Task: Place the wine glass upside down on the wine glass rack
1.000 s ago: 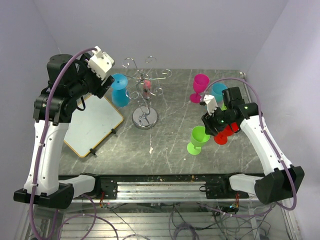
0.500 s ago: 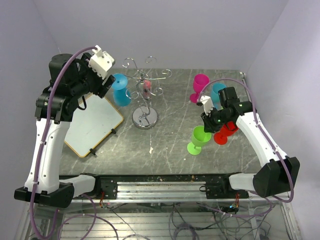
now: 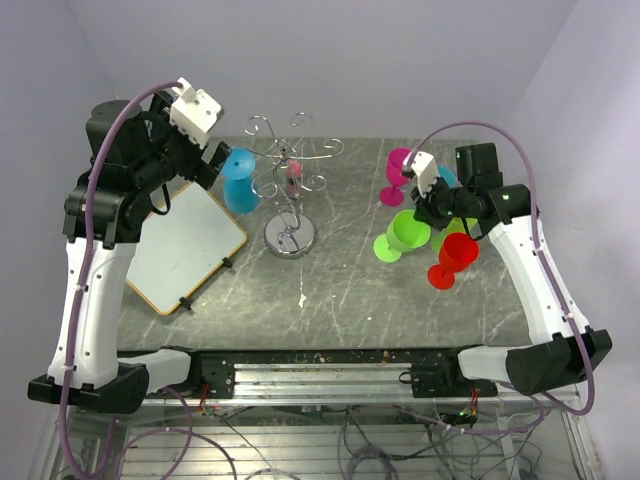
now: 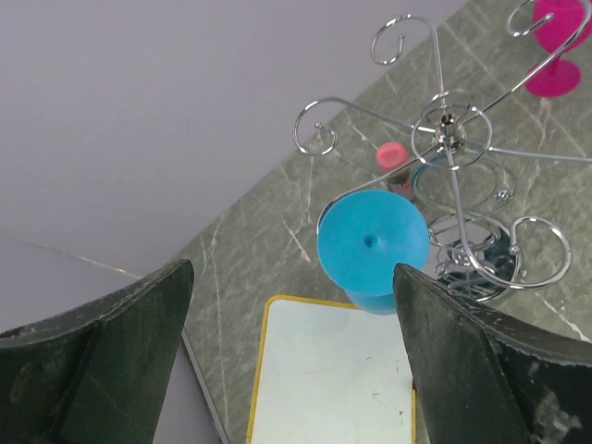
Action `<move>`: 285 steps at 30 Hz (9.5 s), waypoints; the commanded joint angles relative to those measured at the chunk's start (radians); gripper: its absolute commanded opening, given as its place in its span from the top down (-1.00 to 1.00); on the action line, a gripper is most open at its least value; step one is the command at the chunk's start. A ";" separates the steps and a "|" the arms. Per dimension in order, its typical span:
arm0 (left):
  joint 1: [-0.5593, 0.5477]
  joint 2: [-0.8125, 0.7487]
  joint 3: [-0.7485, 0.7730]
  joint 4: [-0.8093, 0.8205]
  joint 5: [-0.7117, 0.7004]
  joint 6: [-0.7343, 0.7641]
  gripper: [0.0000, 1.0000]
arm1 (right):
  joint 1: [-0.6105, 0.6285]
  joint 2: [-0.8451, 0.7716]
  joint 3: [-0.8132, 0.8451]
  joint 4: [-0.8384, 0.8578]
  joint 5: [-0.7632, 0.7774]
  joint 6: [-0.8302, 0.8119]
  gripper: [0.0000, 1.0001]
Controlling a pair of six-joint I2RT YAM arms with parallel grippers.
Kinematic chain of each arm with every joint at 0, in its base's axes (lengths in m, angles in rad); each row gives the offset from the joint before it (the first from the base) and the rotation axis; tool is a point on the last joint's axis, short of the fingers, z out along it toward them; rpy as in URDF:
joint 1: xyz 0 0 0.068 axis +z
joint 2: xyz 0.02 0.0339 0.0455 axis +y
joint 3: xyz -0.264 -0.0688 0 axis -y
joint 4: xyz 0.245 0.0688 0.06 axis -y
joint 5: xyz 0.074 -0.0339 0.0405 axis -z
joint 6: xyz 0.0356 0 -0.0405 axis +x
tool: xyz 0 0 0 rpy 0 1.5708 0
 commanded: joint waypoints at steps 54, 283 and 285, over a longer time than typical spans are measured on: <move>-0.085 0.391 0.181 0.496 0.261 -0.973 -0.52 | 0.142 0.452 0.982 0.463 -0.226 0.555 1.00; -0.175 0.333 -0.058 0.210 -0.110 0.936 0.68 | -0.111 0.035 0.364 0.415 -0.289 0.374 -0.85; -0.175 0.338 -0.049 0.205 -0.109 0.928 0.66 | -0.113 0.035 0.362 0.416 -0.291 0.376 -0.85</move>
